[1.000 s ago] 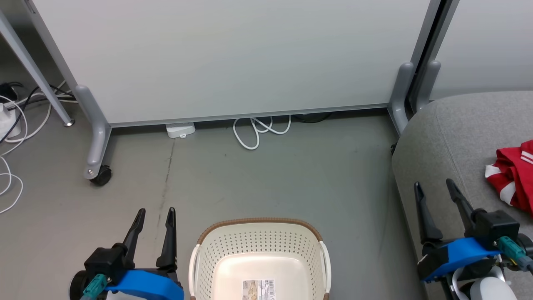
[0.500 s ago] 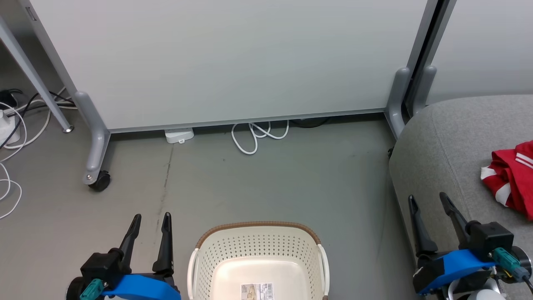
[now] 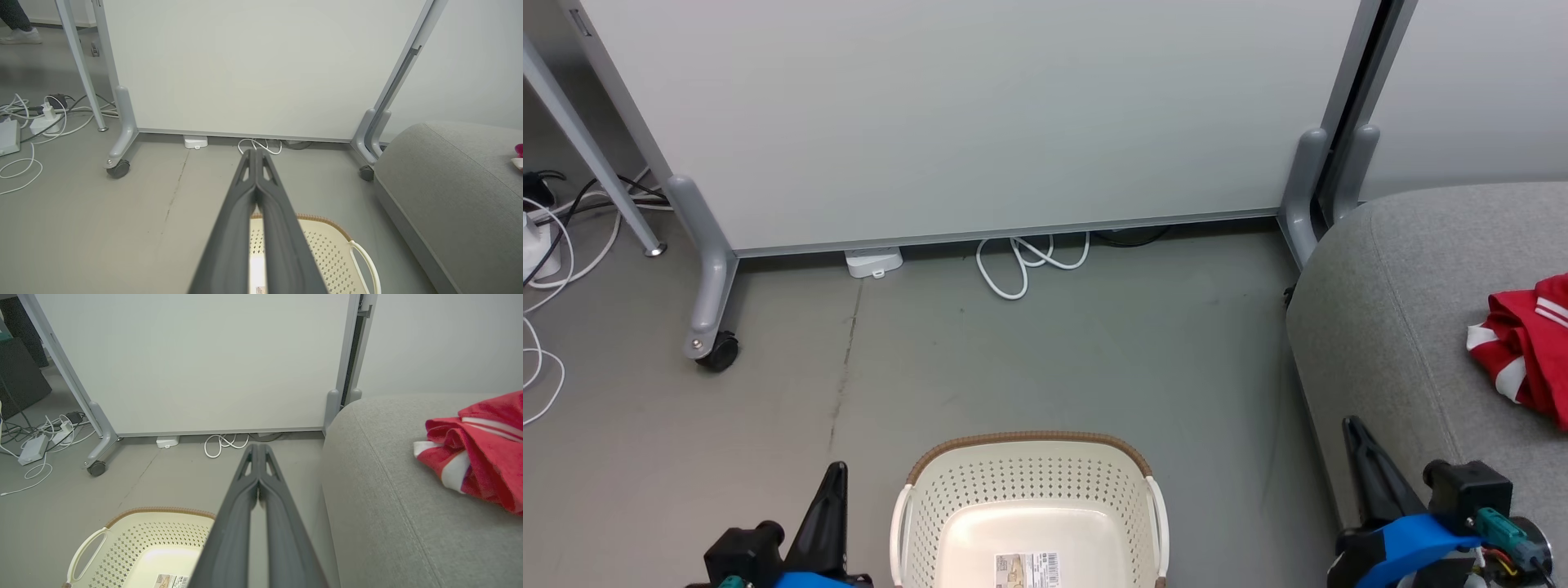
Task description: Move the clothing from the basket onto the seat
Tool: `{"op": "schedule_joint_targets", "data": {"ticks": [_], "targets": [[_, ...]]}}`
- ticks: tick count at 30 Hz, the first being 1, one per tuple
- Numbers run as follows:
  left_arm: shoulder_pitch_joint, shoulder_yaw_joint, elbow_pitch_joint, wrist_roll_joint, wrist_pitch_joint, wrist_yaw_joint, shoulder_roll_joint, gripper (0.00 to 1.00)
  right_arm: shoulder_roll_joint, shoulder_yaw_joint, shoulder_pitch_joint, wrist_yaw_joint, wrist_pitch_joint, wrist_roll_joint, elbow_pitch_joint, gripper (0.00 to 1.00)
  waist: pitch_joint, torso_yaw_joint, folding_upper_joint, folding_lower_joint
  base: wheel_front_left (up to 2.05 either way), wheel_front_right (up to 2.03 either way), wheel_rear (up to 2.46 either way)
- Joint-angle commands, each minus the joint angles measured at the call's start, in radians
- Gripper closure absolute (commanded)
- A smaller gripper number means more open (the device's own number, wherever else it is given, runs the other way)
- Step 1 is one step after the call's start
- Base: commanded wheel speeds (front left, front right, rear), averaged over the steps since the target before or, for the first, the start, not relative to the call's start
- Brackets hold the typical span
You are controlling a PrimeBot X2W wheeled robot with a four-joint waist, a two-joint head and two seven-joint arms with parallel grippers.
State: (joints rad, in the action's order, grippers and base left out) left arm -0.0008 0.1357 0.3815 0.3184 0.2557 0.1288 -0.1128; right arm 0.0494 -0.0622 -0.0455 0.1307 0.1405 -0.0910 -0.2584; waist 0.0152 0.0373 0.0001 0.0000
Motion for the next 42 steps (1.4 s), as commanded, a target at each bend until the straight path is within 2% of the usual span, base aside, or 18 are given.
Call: {"op": "schedule_joint_targets", "data": {"ticks": [1, 25, 42], "targets": [[0.004, 0.0, 0.005, 0.005, -0.001, 0.0, 0.001, 1.0, -0.001, -0.001, 0.002, 0.0, -0.002, -0.005, -0.007, 1.0, 0.0, 0.0, -0.0001, 0.0, 0.0, 0.0, 0.0], [-0.028, -0.071, -0.038, 0.377, -0.106, -0.008, 0.019, 1.0, 0.0, -0.017, -0.02, 0.0, -0.075, -0.442, -0.01, 1.0, -0.003, -0.007, -0.0001, 0.0, 0.0, 0.0, 0.0], [-0.05, -0.114, -0.07, 0.598, -0.169, -0.014, 0.028, 1.0, 0.0, -0.026, -0.036, 0.0, -0.118, -0.701, -0.006, 1.0, -0.005, -0.012, -0.0001, 0.0, 0.0, 0.0, 0.0]]}}
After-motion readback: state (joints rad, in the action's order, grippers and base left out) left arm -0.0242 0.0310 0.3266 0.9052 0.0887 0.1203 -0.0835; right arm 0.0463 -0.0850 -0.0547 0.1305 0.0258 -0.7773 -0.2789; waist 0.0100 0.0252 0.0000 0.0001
